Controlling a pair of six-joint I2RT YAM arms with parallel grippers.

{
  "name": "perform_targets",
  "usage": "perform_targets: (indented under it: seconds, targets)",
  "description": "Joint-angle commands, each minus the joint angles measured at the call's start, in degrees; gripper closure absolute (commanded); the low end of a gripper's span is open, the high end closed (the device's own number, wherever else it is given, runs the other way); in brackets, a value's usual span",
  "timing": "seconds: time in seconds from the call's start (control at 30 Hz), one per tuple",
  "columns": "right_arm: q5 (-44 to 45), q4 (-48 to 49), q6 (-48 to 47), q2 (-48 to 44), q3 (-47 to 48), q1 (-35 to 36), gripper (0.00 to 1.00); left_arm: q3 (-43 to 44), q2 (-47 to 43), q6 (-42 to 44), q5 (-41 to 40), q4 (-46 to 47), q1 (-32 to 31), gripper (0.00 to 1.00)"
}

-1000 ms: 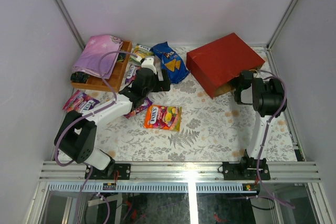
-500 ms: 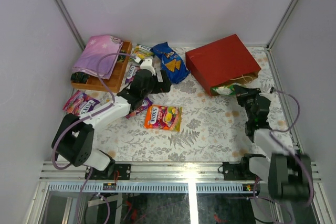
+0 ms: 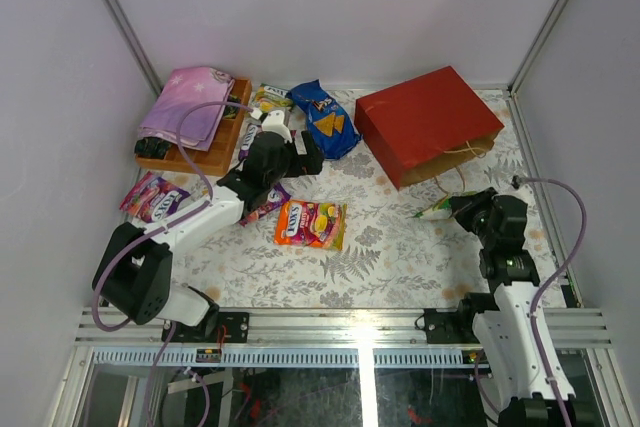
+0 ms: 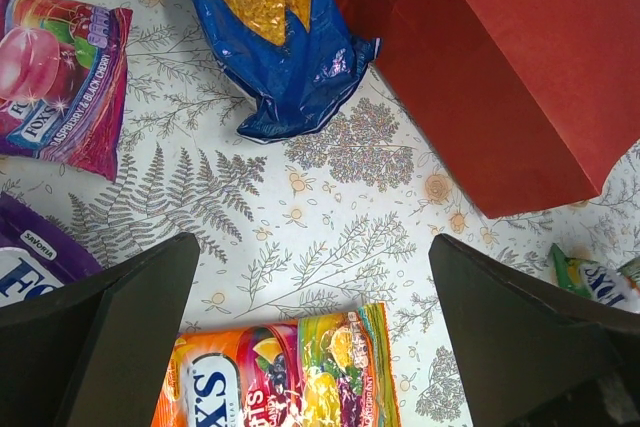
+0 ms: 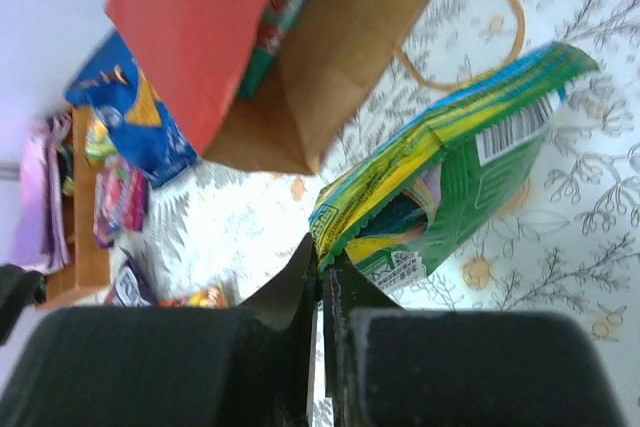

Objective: Take the snacks out of the paper bag
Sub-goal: Take out the snack from the paper bag, then place the snack at the center of the board.

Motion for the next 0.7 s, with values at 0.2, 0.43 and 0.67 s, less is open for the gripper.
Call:
perform_targets:
  seconds: [0.2,0.43,0.67]
  targets:
    - [-5.3,3.7,-3.7,9.5,11.3,10.1,1.00,0.6,-0.4,-1.3,0.4,1.4,0.4,0.00]
    - [9.6,10.5,-3.7,16.1,13.0,32.1,1.00,2.4,1.1,-2.1,1.7,0.6,0.5,0.00]
    - [12.1,16.1,-2.6,12.5,-1.3,32.9,1.00,2.8,1.6,-1.7,2.0,-0.9,0.4,0.00]
